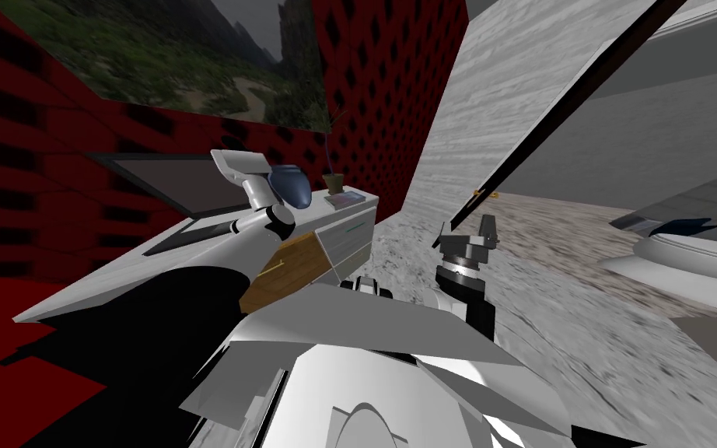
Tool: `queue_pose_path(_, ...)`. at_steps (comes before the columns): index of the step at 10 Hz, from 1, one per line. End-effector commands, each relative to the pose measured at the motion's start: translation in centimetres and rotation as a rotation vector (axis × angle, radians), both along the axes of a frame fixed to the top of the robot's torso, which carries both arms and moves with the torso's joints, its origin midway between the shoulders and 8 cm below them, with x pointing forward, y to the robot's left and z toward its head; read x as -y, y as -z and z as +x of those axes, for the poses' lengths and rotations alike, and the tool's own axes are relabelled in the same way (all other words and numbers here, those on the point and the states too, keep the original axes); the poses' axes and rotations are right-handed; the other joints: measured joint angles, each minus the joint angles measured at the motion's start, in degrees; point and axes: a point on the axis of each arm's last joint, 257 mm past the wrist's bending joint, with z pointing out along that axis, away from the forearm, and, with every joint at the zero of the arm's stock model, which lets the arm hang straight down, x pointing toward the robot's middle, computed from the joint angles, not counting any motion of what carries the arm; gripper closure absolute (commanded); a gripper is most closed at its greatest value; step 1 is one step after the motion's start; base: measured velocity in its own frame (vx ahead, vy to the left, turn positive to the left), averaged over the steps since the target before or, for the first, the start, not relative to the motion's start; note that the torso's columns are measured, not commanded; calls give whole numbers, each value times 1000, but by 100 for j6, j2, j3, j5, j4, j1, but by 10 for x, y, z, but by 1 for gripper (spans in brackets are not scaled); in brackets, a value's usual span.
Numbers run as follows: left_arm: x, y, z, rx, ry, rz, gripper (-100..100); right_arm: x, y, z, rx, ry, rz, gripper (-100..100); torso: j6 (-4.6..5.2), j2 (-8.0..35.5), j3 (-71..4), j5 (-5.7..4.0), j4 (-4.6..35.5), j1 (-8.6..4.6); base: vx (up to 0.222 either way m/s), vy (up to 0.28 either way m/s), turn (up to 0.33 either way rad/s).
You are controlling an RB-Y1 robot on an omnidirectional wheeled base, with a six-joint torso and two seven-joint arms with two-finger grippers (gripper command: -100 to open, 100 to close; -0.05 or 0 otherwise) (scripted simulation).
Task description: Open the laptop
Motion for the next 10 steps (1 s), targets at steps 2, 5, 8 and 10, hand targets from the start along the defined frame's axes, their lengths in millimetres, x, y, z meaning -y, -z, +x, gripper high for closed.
queue_pose_path(2,-6,20,1,-64,-5,-50,-100,0,0,0,0,0,0,0,-1,-14,-13,-2,1,11,14,11,-49)
queue_pose_path(5,-10,7,-8,-46,-16,-47,-100,0,0,0,0,0,0,0,-22,-2,-6,8,9,37,4,6,-12)
queue_pose_path(8,-9,-1,-7,-3,-8,-8,100,0,0,0,0,0,0,0,-47,43,31,21,24,36,2,-25,55)
queue_pose_path(10,-6,-1,-3,23,5,24,100,0,0,0,0,0,0,0,-45,52,45,30,12,27,7,-56,72)
